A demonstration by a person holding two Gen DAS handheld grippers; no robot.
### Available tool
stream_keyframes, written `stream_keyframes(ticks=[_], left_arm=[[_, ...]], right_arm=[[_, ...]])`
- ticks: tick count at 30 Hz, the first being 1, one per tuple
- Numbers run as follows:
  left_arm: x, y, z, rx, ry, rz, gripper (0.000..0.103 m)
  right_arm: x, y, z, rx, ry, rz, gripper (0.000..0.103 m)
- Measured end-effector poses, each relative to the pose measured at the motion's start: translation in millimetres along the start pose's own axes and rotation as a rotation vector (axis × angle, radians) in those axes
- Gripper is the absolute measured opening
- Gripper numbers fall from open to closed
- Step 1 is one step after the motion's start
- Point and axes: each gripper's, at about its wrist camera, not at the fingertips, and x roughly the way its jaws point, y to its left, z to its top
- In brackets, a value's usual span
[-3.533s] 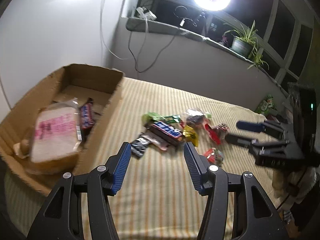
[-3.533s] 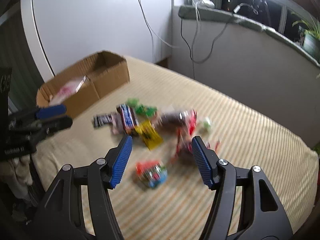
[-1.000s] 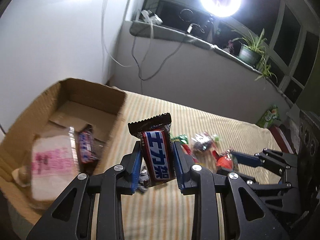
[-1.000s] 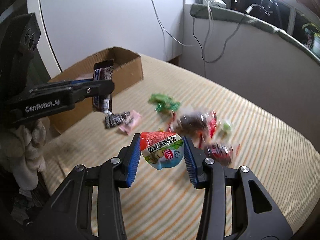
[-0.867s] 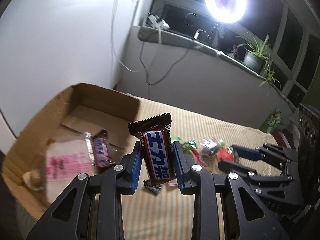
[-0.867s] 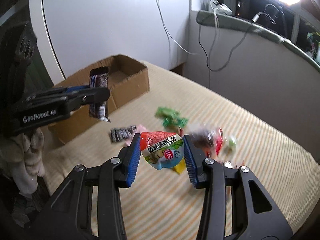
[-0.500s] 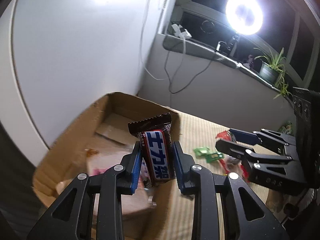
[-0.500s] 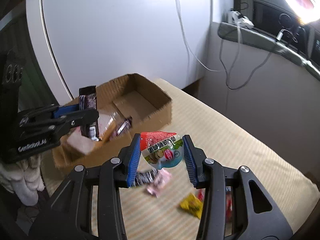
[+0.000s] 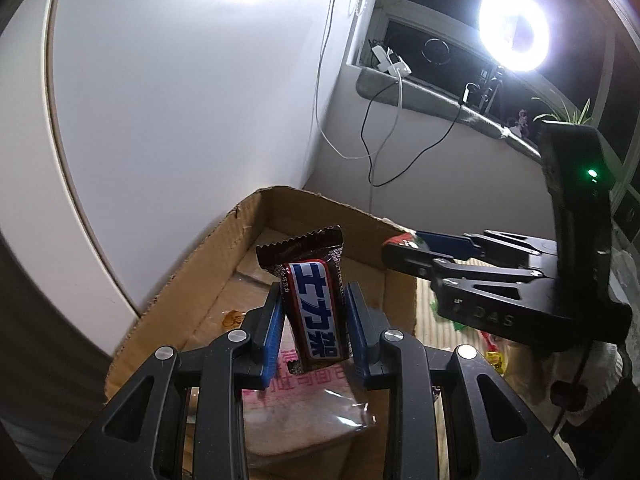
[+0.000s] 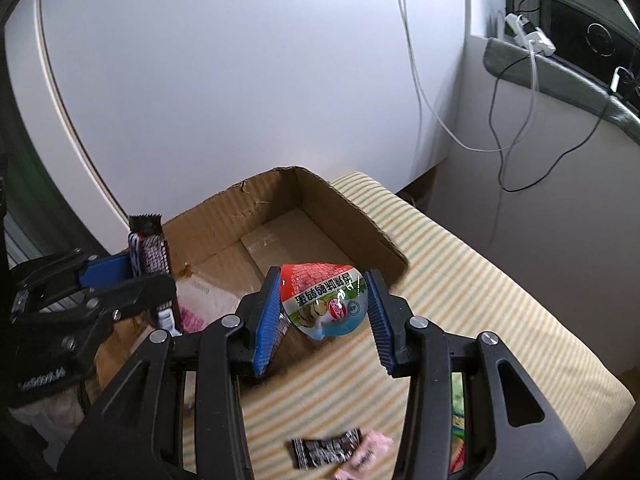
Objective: Organize snacks
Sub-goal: 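Carry the chocolate bar and cartoon candy into the box and release both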
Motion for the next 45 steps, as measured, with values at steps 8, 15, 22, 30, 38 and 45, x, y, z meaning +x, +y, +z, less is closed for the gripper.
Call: stream_keyframes(ticks=[8, 15, 22, 30, 38, 45], left_arm=[[0.2, 2.4, -0.7, 0.011, -0.001, 0.014, 0.028], [3.3, 0.7, 1.5, 0.009, 0.002, 0.027, 0.029], [-0.2, 1.5, 0.2, 0.017, 0.002, 0.035, 0.03], [-11.8, 5.2, 1.1, 0.012, -0.024, 0.057, 0.04], [-30.7, 4.6, -0.7, 0.003, -0.056, 0.052, 0.053], [-49.3, 4.7, -3.1, -0.02, -0.084, 0.055, 0.054]], right_arm=[[18.8, 7.3, 4.8, -0.007, 0.02, 0.014, 0.043], [19.8, 8.1, 5.6, -0.015, 0.026, 0.014, 0.044], [14.9, 9.8, 5.8, -0.029, 0.023, 0.004, 0.049], [-2.5, 6.0, 4.4, -0.021, -0.006, -0.018, 0.063], [-33.3, -1.8, -3.6, -0.003, -0.037, -0.031, 0.067], [-65.6, -11.1, -19.4, 0.009, -0.062, -0.055, 0.067]])
